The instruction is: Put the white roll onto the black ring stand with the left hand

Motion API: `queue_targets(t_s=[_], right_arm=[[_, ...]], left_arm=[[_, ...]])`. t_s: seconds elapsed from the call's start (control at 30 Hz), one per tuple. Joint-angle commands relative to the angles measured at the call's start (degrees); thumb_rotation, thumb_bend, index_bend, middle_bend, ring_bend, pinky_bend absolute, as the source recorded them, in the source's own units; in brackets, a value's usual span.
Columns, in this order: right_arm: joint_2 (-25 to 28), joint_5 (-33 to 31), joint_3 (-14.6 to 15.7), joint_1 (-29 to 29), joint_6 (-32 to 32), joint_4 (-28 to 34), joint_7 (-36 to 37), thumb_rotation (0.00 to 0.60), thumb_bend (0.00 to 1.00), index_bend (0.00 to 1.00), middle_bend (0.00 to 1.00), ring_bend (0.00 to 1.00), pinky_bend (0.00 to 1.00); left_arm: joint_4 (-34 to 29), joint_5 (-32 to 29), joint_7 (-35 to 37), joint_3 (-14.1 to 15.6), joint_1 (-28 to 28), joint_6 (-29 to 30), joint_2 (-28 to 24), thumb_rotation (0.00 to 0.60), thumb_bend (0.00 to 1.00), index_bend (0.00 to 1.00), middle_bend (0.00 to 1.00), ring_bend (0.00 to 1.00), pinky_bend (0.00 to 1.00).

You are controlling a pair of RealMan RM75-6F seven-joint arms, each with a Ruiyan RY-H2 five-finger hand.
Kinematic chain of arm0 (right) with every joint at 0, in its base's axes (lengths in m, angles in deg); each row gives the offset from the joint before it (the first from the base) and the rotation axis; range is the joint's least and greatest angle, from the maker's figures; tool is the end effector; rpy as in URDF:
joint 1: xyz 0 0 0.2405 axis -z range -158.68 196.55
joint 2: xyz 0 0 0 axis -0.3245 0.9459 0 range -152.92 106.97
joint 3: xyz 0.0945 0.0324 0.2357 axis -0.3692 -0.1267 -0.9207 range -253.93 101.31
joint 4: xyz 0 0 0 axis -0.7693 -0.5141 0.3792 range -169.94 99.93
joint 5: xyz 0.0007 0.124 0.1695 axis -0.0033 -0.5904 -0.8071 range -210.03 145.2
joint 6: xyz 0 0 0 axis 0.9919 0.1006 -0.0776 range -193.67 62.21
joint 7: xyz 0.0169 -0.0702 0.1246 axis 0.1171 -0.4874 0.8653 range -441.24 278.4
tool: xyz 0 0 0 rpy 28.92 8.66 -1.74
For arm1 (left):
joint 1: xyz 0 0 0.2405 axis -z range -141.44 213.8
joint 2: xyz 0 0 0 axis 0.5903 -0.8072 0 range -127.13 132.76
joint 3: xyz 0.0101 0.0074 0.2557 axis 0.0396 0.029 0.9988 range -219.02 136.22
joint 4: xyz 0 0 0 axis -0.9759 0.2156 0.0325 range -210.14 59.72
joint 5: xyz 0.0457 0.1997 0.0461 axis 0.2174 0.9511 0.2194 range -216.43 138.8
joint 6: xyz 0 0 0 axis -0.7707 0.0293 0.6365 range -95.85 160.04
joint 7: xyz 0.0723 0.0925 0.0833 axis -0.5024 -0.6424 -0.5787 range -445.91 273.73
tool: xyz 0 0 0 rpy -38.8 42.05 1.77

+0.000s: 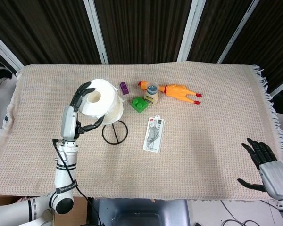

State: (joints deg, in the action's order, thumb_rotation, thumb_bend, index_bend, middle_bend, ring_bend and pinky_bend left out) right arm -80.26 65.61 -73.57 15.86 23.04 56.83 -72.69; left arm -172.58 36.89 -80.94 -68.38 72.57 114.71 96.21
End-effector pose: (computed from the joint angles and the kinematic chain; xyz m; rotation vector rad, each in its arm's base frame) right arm -0.3036 -0.1488 0.1801 1.5580 -0.9066 0.9756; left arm -0.0681 0.3335 0.0820 -1.1143 -1.1217 -1.9400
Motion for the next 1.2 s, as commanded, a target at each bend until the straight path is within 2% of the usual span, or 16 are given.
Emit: queue_targets(t_s=[0.03,0.37,0.47,0.53,0.57,0.6,0.67,0.73,0.8,0.87,0.93,1.2], right_arm=[[0.0,0.1,0.0,0.0,0.0,0.0,0.0,0.600,0.00,0.00,0.00,0.00,0.00],[0.2,0.3,0.1,0.1,0.3,0.0,0.4,0.600,0.00,0.00,0.00,0.00,0.00],[0.2,0.3,0.1,0.1,0.3,-0.1,0.6,0.600,0.00,0.00,0.00,0.00,0.00],[0.3,0.4,0.1,0.1,0.3,-0.1,0.7,0.600,0.00,0.00,0.00,0.00,0.00],[0.3,0.4,0.2,0.1,0.3,-0.2,0.8,0.600,0.00,0.00,0.00,0.00,0.00],[0.3,0.5,0.2,0.1,0.3,-0.2,0.9,0.600,0.00,0.00,0.00,0.00,0.00],[0.4,0.5,0.2,0.1,0.3,-0.2,0.9,0.600,0.00,0.00,0.00,0.00,0.00],[0.4,0.5,0.2,0.1,0.3,-0.2,1.0,0.600,0.00,0.00,0.00,0.00,0.00],[0.4,0.5,0.2,0.1,0.3,-0.1,1.0,0.600,0.00,0.00,0.00,0.00,0.00],[0.4,0.6,0.2,0.2,0.4,-0.1,1.0,0.600,0.00,0.00,0.00,0.00,0.00],[0.4,0.6,0.2,0.2,0.5,-0.2,1.0,0.600,0.00,0.00,0.00,0.00,0.00],[0.4,0.7,0.3,0.3,0.5,-0.1,0.9,0.600,0.00,0.00,0.00,0.00,0.00]], left_arm=[[-0.1,0.0,-0.1,0.2,0.2,-0.3,-0.1,0.600,0.75,0.70,0.92,0.90,1.00],[-0.2,-3.1,-2.9,1.1,0.9,-3.2,-0.9,0.600,0.74,0.68,0.89,0.87,1.00],[-0.4,-3.0,-4.0,1.9,0.9,-4.1,-1.9,0.600,0.65,0.62,0.79,0.79,1.00],[0.3,-2.1,-4.3,2.3,0.9,-3.8,-2.1,0.600,0.58,0.55,0.71,0.70,1.00],[0.5,-1.7,-4.0,2.6,1.0,-3.8,-2.1,0.600,0.55,0.48,0.65,0.64,0.97],[0.5,-1.6,-3.7,2.7,0.9,-4.0,-2.2,0.600,0.51,0.40,0.58,0.55,0.91],[0.0,-1.6,-2.7,3.1,0.9,-4.9,-2.9,0.600,0.47,0.25,0.45,0.39,0.69],[-0.8,-1.9,-1.5,3.5,0.8,-6.4,-4.1,0.600,0.44,0.10,0.27,0.19,0.33],[-1.3,-2.0,-1.1,3.6,0.7,-6.9,-4.9,0.600,0.42,0.03,0.17,0.08,0.15],[-1.6,-2.1,-1.0,3.7,0.6,-7.1,-5.3,0.600,0.40,0.00,0.09,0.02,0.08],[-1.7,-2.3,-1.0,3.8,0.6,-7.4,-5.6,0.600,0.39,0.00,0.04,0.00,0.06],[-1.7,-1.9,0.3,4.3,0.3,-7.6,-6.8,0.600,0.37,0.00,0.00,0.00,0.04]])
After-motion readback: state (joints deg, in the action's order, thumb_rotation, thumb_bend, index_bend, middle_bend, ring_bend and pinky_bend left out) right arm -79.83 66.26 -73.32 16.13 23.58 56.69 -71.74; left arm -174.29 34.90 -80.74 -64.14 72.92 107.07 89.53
